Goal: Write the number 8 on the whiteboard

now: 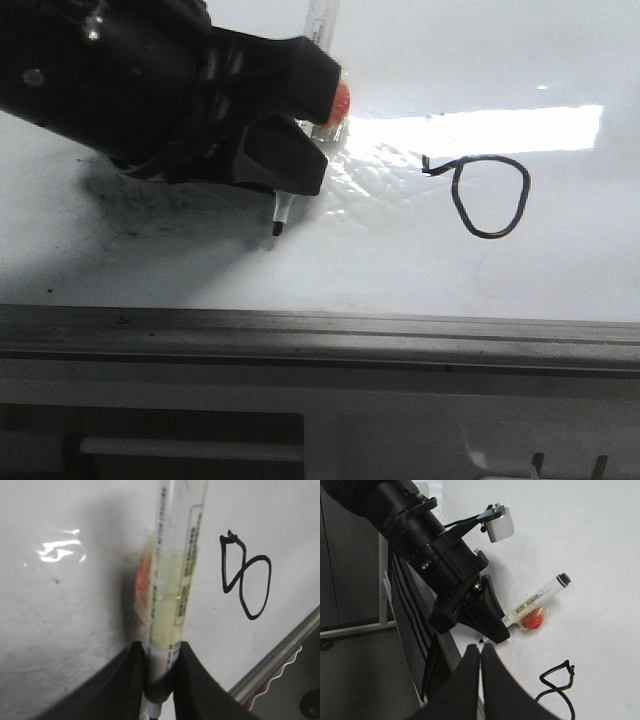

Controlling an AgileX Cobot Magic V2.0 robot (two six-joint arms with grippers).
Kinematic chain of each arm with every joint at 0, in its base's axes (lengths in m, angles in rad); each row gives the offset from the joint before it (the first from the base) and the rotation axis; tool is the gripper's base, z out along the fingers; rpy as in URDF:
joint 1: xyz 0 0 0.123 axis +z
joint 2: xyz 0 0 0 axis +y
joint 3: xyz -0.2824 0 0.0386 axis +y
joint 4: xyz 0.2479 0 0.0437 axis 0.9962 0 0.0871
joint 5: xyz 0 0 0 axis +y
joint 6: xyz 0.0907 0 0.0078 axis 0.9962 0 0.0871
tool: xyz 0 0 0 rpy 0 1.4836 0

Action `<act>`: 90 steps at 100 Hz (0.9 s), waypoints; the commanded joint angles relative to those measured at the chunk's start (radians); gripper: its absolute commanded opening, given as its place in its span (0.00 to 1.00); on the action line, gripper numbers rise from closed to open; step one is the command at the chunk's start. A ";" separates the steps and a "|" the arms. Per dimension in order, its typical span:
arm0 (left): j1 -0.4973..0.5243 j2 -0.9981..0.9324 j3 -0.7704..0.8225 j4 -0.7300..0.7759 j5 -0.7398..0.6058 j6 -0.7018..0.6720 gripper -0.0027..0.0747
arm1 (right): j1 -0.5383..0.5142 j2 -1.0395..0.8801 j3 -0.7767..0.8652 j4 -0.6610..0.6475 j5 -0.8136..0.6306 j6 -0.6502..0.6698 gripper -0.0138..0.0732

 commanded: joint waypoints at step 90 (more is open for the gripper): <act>0.022 0.048 -0.005 -0.033 -0.236 -0.008 0.01 | -0.007 -0.002 -0.025 -0.009 -0.097 0.001 0.11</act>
